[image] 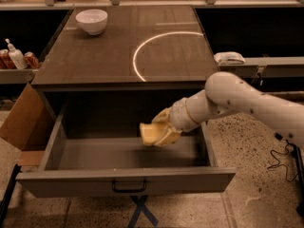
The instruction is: Pick sponge from top drawer and place on counter
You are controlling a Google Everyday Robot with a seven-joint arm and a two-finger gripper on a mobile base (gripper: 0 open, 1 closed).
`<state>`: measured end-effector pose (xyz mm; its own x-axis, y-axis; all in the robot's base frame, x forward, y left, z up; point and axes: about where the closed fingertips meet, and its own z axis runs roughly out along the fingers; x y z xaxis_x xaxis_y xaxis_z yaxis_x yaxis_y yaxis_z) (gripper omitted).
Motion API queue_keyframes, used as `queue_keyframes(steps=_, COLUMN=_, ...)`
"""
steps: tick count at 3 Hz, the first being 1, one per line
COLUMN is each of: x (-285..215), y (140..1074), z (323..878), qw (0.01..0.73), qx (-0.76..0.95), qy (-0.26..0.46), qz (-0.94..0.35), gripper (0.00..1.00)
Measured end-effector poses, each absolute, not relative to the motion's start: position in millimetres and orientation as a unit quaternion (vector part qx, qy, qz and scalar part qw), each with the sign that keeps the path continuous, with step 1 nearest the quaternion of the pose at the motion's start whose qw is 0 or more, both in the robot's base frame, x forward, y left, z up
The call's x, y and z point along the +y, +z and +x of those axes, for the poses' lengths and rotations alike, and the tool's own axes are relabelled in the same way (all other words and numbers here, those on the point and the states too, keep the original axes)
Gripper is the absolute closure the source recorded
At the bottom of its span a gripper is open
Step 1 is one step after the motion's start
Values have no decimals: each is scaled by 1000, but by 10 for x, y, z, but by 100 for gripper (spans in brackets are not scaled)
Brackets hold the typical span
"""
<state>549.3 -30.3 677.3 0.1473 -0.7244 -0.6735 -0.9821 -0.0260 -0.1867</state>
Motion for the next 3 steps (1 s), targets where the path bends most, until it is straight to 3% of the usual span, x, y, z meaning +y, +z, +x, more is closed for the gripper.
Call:
queue_keyframes(steps=1, x=-573, y=7222, z=5406, qw=352, qx=608, qy=203, qz=-682, gripper=100)
queue_keyframes(steps=3, x=-505, y=7484, z=5511, qw=359, qx=592, qy=192, qz=-696, gripper=100)
